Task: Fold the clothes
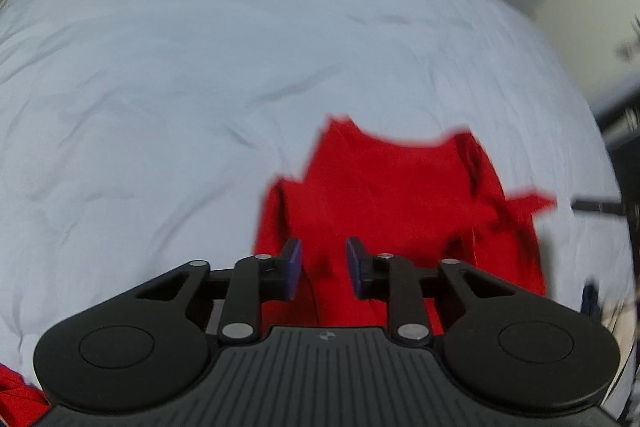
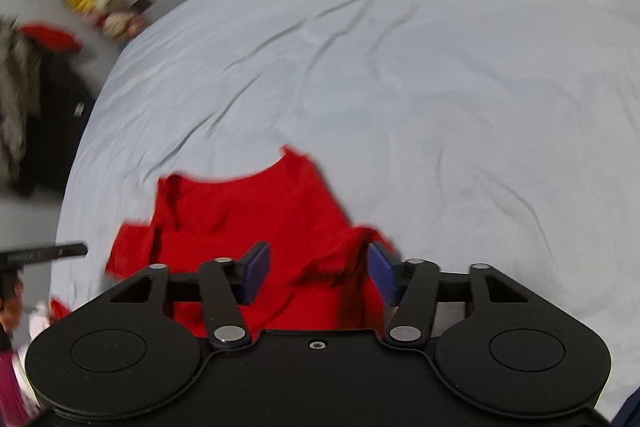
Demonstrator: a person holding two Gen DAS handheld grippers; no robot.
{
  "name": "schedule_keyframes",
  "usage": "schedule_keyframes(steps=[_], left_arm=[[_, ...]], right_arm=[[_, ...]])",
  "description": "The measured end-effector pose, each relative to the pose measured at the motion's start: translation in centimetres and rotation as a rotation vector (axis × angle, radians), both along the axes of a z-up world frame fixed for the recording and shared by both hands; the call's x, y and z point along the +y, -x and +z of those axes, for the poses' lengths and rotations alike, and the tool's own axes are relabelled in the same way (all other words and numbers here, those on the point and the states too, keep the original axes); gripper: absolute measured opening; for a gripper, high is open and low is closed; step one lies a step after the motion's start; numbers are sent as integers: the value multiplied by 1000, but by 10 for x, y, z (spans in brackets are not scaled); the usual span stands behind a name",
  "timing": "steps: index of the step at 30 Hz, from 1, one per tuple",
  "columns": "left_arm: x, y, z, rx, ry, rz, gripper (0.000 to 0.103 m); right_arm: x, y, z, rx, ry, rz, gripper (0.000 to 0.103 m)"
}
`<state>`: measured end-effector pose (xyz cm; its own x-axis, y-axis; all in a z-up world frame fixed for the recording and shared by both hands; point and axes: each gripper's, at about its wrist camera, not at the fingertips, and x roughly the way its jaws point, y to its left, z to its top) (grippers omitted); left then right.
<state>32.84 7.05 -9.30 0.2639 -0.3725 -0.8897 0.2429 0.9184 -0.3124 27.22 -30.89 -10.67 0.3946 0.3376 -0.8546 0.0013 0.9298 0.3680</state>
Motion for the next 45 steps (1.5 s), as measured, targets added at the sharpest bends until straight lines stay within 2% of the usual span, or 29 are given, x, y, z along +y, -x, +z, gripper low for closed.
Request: schedule_keyframes(steps=[3, 6, 10, 15, 17, 19, 29, 33, 35, 37, 39, 43, 45], left_arm=[[-27, 21, -6, 3, -11, -109, 21], [-48, 30, -22, 9, -41, -167, 21], [-61, 30, -51, 34, -47, -165, 21], [-70, 17, -82, 62, -27, -159, 21], [-71, 10, -87, 55, -19, -151, 21], [-70, 0, -89, 40, -3, -132, 21], [-70, -69, -86, -38, 67, -53, 21], [-66, -84, -84, -44, 96, -50, 22], [-60, -91, -85, -33, 116, -32, 22], [-55, -95, -86, -25, 130, -24, 22], [-53, -97, -88, -9, 145, -7, 22], [-53, -95, -88, 28, 158, -16, 32], [-54, -88, -84, 27, 139, -34, 34]], right_arm=[[19, 10, -9, 20, 39, 79, 28], [38, 16, -28, 56, 88, 145, 26], [57, 16, -61, 94, 141, 191, 21], [70, 2, -92, 104, 147, 220, 21], [72, -7, -101, 105, 163, 231, 16], [69, -16, -102, 83, 160, 227, 11], [41, -82, -95, -55, 147, 102, 11], [26, -106, -95, -72, 139, 53, 11], [22, -112, -92, -89, 167, 29, 11], [13, -121, -96, -72, 176, -4, 11], [8, -118, -96, -66, 163, -21, 12], [-3, -110, -92, -64, 139, -53, 12], [-4, -105, -85, -73, 121, -61, 18]])
